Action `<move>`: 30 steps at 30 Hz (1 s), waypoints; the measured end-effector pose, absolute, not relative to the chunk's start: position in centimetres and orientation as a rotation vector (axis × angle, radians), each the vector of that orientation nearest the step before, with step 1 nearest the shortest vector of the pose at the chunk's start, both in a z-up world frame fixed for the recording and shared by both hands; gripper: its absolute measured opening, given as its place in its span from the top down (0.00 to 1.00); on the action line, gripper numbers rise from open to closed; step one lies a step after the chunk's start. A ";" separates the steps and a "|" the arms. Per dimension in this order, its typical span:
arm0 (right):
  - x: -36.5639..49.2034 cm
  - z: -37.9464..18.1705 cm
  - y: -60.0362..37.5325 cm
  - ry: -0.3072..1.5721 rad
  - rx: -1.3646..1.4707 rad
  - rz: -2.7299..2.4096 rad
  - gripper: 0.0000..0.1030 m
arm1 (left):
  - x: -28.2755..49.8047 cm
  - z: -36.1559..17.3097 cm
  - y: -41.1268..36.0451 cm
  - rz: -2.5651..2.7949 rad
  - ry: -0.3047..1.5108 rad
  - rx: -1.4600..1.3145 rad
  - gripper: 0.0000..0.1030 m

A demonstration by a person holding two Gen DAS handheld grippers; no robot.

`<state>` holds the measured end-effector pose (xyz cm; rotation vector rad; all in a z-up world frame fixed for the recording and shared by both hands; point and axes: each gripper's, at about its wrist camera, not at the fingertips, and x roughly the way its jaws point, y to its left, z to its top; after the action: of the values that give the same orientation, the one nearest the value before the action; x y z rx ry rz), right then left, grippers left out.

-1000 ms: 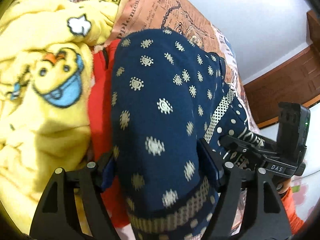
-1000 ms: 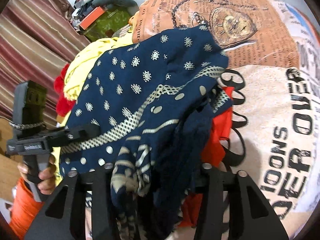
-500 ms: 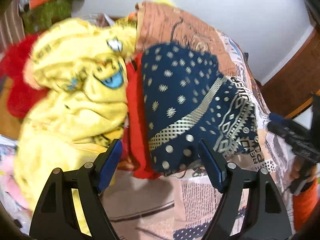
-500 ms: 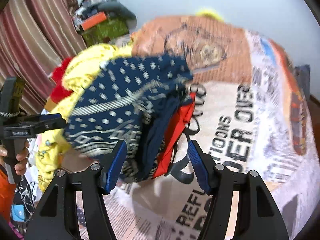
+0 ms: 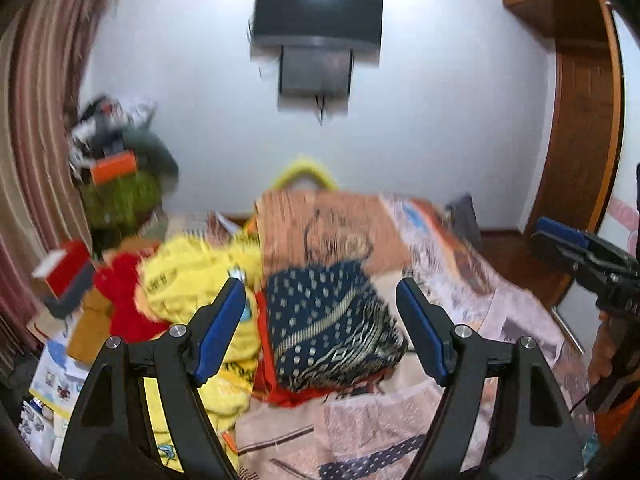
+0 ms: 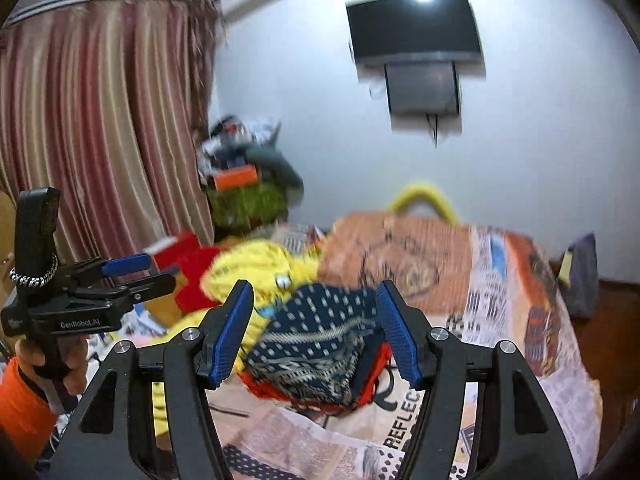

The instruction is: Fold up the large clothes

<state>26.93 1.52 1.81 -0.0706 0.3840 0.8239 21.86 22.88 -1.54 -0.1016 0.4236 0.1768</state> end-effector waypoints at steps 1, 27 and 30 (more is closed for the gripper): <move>25.9 2.3 1.2 0.353 -0.067 0.817 0.42 | 21.1 -1.0 22.4 0.183 0.393 -0.097 0.25; 19.8 2.2 -1.2 0.185 -0.077 0.630 0.00 | 13.7 -1.3 16.0 0.302 0.159 -0.037 0.02; 19.7 2.0 -1.3 0.189 -0.081 0.620 0.00 | 13.8 -1.6 16.3 0.305 0.167 -0.047 0.02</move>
<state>19.68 -1.26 2.03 -0.0812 0.1893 0.6205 13.80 16.25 -1.60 -0.0465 0.1667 0.3050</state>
